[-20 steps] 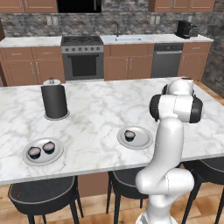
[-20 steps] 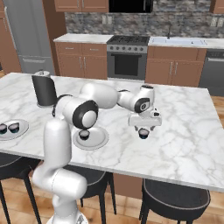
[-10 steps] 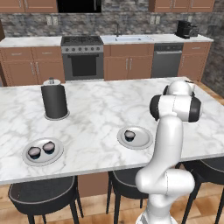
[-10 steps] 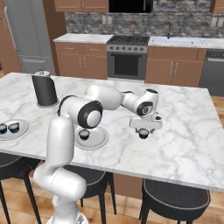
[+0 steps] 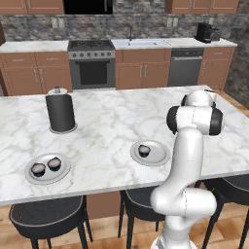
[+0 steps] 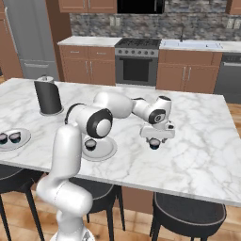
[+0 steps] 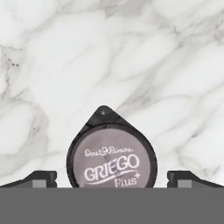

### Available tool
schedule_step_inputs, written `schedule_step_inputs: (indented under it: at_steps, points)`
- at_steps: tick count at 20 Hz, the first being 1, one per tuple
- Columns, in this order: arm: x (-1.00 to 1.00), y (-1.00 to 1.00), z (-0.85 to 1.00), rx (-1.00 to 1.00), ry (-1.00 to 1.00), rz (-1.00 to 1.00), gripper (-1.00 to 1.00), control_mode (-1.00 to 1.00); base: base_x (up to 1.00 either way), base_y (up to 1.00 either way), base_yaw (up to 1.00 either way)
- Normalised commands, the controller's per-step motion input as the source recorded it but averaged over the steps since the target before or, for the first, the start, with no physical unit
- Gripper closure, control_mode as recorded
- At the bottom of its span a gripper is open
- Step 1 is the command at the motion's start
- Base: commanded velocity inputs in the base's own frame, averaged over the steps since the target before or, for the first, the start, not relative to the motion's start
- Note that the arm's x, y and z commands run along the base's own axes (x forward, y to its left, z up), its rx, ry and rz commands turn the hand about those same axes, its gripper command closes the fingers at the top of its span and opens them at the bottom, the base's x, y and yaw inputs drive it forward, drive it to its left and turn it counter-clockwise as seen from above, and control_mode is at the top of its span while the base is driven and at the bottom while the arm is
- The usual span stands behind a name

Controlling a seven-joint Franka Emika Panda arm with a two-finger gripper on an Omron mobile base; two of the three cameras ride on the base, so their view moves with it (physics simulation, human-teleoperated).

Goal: Place two yogurt containers on each plate.

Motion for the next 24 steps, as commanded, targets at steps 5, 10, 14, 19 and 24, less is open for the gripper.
schedule_step_inputs:
  at_steps: [5, 10, 14, 19, 24]
  points:
    - [0.0, 0.07, 0.0, 0.0, -0.04, 0.0, -1.0, -1.0, 0.0, 0.0, 0.0]
    - [0.0, 0.08, -0.05, 0.0, -0.03, 0.0, -1.0, -1.0, 0.0, 0.0, 0.0]
    - [0.0, 0.07, -0.09, 0.0, -0.04, 0.0, -1.0, -1.0, 0.0, 0.0, 0.0]
    - [0.0, 0.0, -0.06, 0.0, 0.0, 0.0, -1.0, -1.0, 0.0, 0.0, 0.0]
    - [0.0, 0.0, -0.08, 0.0, 0.0, 0.0, -1.0, -1.0, 0.0, 0.0, 0.0]
